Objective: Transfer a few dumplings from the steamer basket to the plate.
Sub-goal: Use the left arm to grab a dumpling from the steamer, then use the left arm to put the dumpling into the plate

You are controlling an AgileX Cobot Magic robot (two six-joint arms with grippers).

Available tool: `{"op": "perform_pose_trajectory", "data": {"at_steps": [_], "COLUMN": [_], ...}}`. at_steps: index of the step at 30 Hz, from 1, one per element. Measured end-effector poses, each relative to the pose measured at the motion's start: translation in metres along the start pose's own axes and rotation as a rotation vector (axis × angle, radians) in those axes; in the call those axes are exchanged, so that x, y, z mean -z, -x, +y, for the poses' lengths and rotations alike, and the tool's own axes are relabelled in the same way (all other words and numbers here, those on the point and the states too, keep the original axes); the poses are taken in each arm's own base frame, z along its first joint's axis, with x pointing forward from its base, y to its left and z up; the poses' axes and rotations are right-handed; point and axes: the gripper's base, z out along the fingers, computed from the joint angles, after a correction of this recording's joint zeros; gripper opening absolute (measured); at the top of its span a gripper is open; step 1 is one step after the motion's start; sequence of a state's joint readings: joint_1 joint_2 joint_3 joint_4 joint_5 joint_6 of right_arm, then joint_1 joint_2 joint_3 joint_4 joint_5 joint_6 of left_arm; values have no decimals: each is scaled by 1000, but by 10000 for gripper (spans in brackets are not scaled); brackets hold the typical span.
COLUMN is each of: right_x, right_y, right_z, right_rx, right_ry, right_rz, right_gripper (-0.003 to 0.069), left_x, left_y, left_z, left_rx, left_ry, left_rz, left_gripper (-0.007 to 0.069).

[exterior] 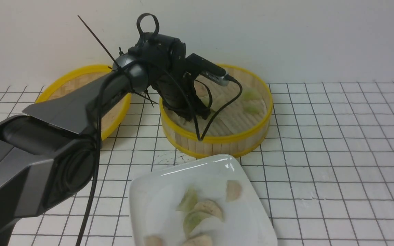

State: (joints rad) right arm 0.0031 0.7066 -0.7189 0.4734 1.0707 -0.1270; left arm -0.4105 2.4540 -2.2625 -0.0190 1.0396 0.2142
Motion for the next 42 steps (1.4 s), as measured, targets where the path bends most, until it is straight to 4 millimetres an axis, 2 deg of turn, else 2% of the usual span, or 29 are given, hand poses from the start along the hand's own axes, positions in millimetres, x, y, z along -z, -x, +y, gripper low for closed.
{"op": "perform_pose_trajectory", "data": {"at_steps": [3, 4, 6, 7, 8, 9, 10, 13, 15, 16, 17, 19, 20, 21, 23, 24, 25, 27, 32, 34, 38, 40, 41, 42], "right_x": [0, 0, 0, 0, 0, 0, 0, 0, 0, 0, 0, 0, 0, 0, 0, 0, 0, 0, 0, 0, -1, -3, -3, -4], "right_y": [0, 0, 0, 0, 0, 0, 0, 0, 0, 0, -1, -1, -1, -2, -2, -2, -2, -2, -1, 0, 4, 14, 16, 23], "right_z": [0, 0, 0, 0, 0, 0, 0, 0, 0, 0, 0, 0, 0, 0, 1, 1, 1, 1, 1, 1, 2, 4, 5, 7], "right_rx": [0, 0, 0, 0, 0, 0, 0, 0, 0, 0, -1, -1, -1, 0, 8, 23, 25, 59, 73, 75, 83, 98, 100, 107], "right_ry": [0, 0, 0, 1, 1, 1, 1, 1, 1, 1, 2, 3, 4, 5, 8, 8, 8, 9, 7, 6, 20, 33, 38, 50], "right_rz": [0, 0, 0, 0, 0, 0, 0, 1, 1, 2, 6, 11, 16, 17, 19, 19, 20, 20, 11, 2, 5, 21, 25, 36], "right_gripper": [-10, -10, -10, -10, -10, -10, -10, -10, -10, -10, -10, -10, -10, -10, -10, -10, -10, -10, -10, -10, -10, -10, -10, -10], "left_x": [30, 46, 78, 101, 112, 139, 156, 192, 201, 205, 207, 205, 198, 190, 174, 158, 158, 129, 98, 86, 71, 68, 67, 68], "left_y": [9, 12, 21, 26, 27, 29, 29, 19, 11, 3, -17, -30, -53, -66, -88, -103, -103, -125, -134, -135, -135, -134, -134, -134], "left_z": [1, 2, 3, 3, 3, 1, 0, -10, -15, -20, -29, -33, -40, -43, -47, -50, -50, -56, -60, -61, -61, -61, -61, -61], "left_rx": [-1, -1, 2, 17, 32, 64, 83, 122, 123, 124, 122, 122, 124, 128, 137, 143, 143, 136, 85, 77, 79, 81, 82, 84], "left_ry": [-2, -2, 11, 17, 16, 6, -7, -75, -94, -107, -128, -140, -155, -163, -176, -191, -191, -230, -286, -295, -291, -292, -293, -295], "left_rz": [6, 4, -59, -104, -125, -175, -204, -230, -211, -191, -124, -78, 5, 60, 159, 230, 230, 349, 413, 417, 412, 403, 403, 401], "left_gripper": [153, 153, 153, 153, 153, 153, 153, 153, 153, 153, 153, 153, 153, 153, 153, 153, 153, 153, 155, 189, 346, 459, 466, 506]}}
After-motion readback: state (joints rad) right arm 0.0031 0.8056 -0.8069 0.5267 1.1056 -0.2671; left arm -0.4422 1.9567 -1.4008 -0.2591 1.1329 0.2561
